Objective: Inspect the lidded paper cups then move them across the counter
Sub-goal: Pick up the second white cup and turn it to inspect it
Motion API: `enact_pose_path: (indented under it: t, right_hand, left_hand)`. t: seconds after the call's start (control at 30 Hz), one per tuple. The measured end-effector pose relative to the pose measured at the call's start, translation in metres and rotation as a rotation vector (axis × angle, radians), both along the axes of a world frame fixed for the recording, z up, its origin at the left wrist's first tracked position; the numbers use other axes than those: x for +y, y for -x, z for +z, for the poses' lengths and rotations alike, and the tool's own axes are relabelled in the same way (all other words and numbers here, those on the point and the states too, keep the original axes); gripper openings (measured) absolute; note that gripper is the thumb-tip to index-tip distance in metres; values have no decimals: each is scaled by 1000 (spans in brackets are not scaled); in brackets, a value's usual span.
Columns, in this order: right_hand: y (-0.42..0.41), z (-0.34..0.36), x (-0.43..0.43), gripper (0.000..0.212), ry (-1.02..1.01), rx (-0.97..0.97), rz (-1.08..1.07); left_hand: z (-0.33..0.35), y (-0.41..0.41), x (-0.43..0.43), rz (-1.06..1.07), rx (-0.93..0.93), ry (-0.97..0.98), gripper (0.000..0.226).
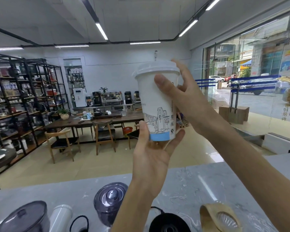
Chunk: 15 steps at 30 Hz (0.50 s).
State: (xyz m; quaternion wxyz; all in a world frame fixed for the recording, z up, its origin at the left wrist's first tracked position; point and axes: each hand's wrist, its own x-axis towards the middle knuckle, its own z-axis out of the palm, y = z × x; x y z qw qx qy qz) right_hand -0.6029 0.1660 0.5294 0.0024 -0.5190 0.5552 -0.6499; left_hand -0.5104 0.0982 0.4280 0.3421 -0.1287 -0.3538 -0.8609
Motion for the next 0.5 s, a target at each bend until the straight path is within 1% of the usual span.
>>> enact_pose_path:
  t: [0.17,0.27,0.33,0.4,0.47,0.5]
  right_hand:
    - [-34,1,-18,64,33,-20,60]
    - [-57,2,-27,67,26,-26,89]
    - [-74,1,-30,69,8,-29,104]
    - [-92,-7,-32,70,-10,-24,122]
    - [-108,-31,-33,71,-29,-20,126]
    - [-118,-49,-32,73,-35,-36,135]
  left_hand:
    - [4,-37,-19,4,8,31,45]
    - [6,-60,-30,63,-18,84,52]
    - [3,-78,-37,133,-65,175,55]
    - [-2,-103,-45,257,-136,328,59]
    - [-19,-131,-51,379,-212,512,66]
    - [-32,-146,-52,411,-255,573,67]
